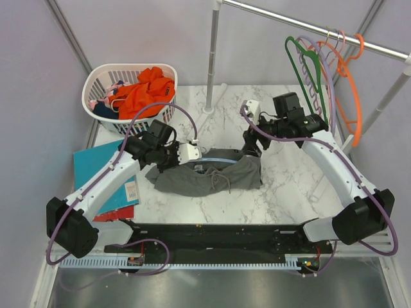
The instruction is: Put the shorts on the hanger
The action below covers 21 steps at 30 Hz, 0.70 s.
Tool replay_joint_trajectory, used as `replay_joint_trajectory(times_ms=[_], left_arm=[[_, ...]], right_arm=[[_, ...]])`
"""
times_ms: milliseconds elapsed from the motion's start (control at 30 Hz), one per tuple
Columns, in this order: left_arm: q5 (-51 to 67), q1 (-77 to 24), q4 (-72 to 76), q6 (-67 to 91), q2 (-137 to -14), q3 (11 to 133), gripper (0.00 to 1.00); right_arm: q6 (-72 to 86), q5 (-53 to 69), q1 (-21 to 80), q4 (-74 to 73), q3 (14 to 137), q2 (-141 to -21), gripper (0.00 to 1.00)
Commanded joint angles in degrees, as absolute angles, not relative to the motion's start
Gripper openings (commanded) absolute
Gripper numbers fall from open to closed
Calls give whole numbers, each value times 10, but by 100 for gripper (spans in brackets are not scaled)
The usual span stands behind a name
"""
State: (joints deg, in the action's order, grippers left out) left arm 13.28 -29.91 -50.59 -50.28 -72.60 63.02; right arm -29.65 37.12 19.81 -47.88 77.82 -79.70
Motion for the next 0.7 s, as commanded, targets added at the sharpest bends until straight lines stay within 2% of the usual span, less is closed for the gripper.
replay_joint_trajectory(times_ms=[0, 233, 433, 533, 633, 667], left_arm=[[183, -299, -468, -476, -715, 663, 2], [198, -302, -454, -467, -712, 665, 2], [220, -302, -434, -461, -686, 642, 2], [228, -302, -428, -461, -673, 633, 2], [242, -302, -424, -457, -666, 631, 2], [247, -302, -423, -453, -664, 630, 2]], right_arm=[[-340, 449, 249, -386, 774, -793, 77], [-369, 454, 336, -337, 780, -855, 77], [-343, 459, 363, -295, 773, -903, 72], [-332, 459, 368, -280, 776, -917, 63], [-330, 455, 372, -281, 783, -928, 47], [-329, 454, 372, -282, 786, -930, 25]])
